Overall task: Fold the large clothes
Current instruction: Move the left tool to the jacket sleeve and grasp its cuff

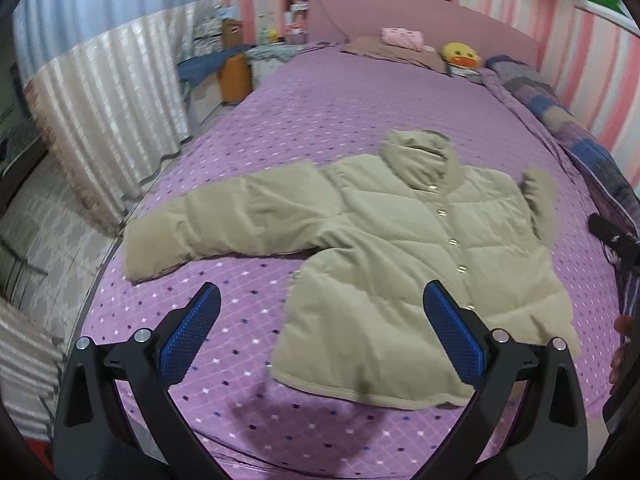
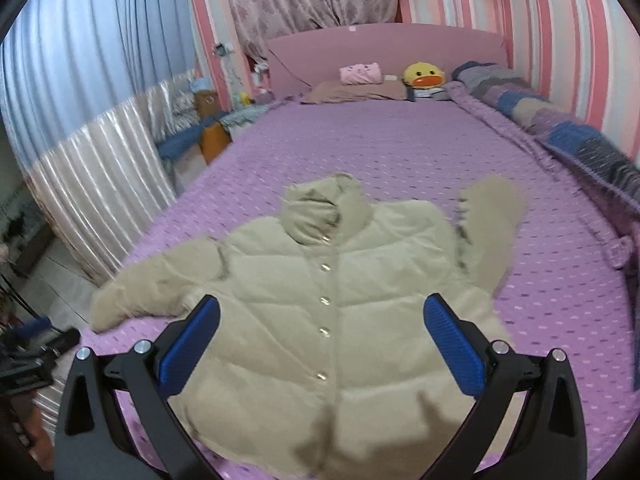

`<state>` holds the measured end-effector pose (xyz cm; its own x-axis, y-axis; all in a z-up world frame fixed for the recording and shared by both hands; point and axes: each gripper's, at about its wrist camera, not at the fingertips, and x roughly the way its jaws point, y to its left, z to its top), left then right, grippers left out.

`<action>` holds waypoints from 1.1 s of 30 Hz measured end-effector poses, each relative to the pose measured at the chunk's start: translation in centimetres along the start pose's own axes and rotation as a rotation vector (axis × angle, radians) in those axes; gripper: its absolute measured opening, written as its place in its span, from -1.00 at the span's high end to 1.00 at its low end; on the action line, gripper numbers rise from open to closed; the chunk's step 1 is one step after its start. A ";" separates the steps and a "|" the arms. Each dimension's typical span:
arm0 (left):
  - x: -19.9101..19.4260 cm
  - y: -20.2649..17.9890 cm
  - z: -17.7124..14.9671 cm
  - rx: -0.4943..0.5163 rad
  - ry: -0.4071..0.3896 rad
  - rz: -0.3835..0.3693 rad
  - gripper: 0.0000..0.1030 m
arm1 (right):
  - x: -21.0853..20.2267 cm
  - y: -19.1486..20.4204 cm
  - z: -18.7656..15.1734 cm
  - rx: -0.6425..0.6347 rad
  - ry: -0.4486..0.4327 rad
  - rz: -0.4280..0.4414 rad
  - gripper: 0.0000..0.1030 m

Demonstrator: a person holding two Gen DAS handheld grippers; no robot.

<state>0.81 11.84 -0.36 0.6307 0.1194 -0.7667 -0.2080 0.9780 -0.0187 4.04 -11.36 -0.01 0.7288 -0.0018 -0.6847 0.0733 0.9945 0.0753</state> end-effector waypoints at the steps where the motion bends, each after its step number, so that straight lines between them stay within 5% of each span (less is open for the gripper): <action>1: 0.2 0.7 0.1 -0.015 -0.001 0.008 -0.94 | 0.3 0.2 0.3 0.008 -0.015 0.005 -0.97; 12: 4.3 11.7 -0.6 -0.183 0.027 0.151 -0.94 | 7.4 4.3 1.5 -0.088 0.125 -0.066 -0.97; 18: 5.8 16.3 -0.6 -0.145 -0.028 0.244 -0.94 | 9.6 6.2 2.3 -0.131 0.083 -0.137 -0.97; 27: 10.0 21.2 -0.3 -0.170 -0.019 0.160 -0.94 | 12.0 10.9 2.4 -0.243 -0.050 -0.282 -0.97; 30: 12.2 23.2 -0.9 -0.253 -0.018 0.148 -0.94 | 15.2 12.1 1.3 -0.287 0.037 -0.328 -0.97; 33: 13.9 25.2 -1.2 -0.296 -0.020 0.151 -0.94 | 15.9 13.0 0.9 -0.333 0.025 -0.330 -0.97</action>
<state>3.44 37.91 -12.22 0.5902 0.2654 -0.7624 -0.5065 0.8571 -0.0937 17.20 1.42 -9.27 0.6863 -0.3254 -0.6504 0.0733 0.9207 -0.3834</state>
